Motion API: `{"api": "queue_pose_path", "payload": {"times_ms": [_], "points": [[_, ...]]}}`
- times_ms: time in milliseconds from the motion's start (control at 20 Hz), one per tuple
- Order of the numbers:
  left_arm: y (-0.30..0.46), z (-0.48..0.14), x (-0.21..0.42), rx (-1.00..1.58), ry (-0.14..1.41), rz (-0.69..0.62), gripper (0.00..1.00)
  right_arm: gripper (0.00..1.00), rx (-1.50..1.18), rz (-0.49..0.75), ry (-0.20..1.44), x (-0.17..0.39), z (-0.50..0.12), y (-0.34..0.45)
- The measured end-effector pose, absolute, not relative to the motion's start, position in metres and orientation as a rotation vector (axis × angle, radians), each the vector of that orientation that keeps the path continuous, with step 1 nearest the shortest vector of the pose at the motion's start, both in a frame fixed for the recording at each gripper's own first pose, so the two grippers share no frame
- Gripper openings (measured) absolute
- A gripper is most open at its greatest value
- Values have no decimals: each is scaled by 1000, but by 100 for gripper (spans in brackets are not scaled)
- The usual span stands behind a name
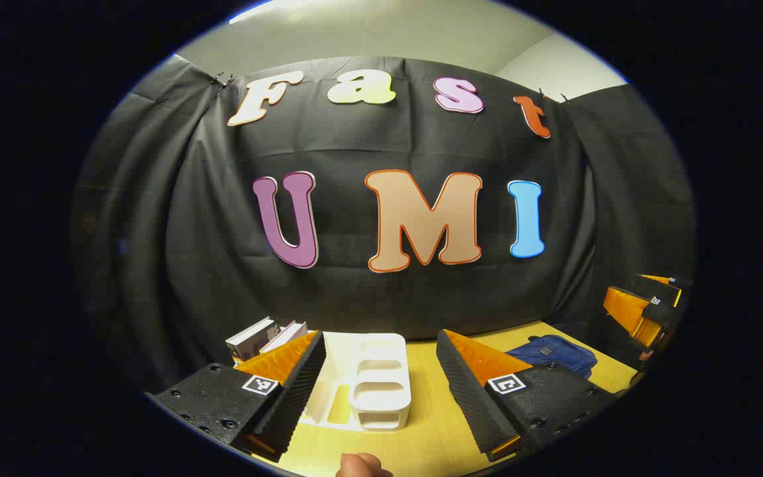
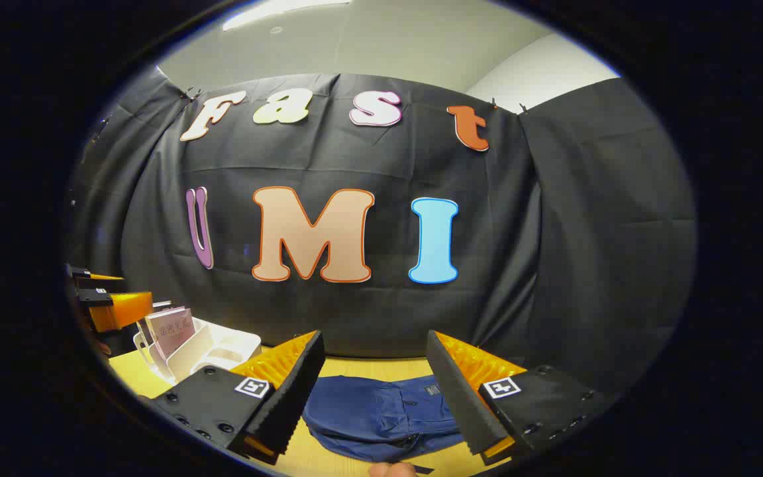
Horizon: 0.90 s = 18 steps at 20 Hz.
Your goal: Open the schoolbag, grab two books from the bookshelf and put them into the schoolbag.
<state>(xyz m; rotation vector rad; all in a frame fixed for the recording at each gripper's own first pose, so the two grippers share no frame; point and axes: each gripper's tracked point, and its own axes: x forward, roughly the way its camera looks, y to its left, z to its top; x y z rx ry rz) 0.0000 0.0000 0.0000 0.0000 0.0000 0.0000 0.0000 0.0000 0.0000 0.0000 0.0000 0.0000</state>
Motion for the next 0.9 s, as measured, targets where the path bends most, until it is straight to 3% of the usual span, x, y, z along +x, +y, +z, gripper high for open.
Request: {"api": "queue_pose_path", "payload": {"times_ms": [50,150,300,900], "points": [[1,1,2,5,-2,2,98,100,1,5,-1,2,0,2],[3,1,4,8,-1,5,100,96,-6,9,-4,4,1,6],[3,-5,3,5,9,4,96,96,-24,20,-13,7,1,10],[14,-14,4,3,30,24,100,95,-51,44,3,8,-1,14]]}}
